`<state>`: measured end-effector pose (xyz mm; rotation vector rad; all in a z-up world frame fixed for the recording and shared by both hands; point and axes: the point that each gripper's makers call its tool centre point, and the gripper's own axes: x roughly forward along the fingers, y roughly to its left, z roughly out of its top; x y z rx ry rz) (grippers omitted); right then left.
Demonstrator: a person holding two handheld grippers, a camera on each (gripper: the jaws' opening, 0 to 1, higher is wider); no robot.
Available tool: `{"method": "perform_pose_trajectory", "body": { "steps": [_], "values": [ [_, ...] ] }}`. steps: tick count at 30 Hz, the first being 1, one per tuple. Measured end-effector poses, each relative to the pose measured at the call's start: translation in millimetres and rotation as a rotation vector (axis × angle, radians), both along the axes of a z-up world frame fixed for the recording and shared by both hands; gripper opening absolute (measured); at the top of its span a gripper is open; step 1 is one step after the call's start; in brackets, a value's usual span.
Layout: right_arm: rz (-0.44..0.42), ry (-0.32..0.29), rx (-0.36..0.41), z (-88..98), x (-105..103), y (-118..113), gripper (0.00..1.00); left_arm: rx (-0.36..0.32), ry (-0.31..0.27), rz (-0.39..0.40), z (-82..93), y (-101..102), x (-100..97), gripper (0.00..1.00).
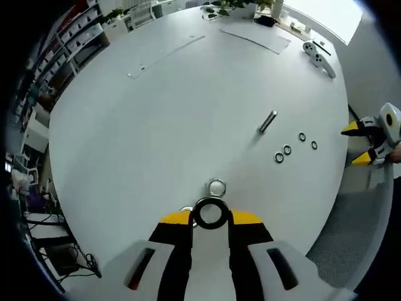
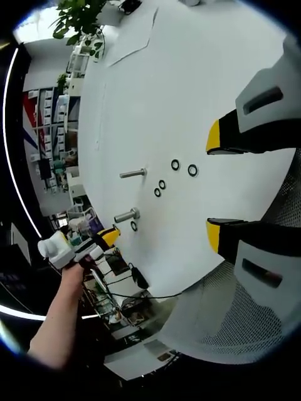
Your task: Place the washer onto the threaded stud by aligning its center hole with the stud, sliding it down to the base, and recovering from edge contact or off-axis alignment until the washer reaches the visible bottom stop.
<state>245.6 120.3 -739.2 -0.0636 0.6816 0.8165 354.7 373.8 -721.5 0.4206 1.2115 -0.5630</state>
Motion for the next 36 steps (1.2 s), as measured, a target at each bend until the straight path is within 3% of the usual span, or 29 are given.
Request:
{"method": "perform_pose_trajectory", "body": {
  "steps": [13,26,36],
  "values": [
    [-0.013,-0.003,-0.001,0.4,1.5,-2.3,0.43,-0.013,0.026,-0.028,-6.0,-13.8,12.2,0.19],
    [-0.012,-0.006,0.002,1.2,1.2,-1.7,0.43,0.039,0.046,-0.093,-11.1,-19.9,10.8,0.19],
    [-0.013,-0.005,-0.002,0.7,1.5,-1.9,0.43,0.076,0.059,-0.106,-28.6,-19.7,14.8,0.19]
  ]
}}
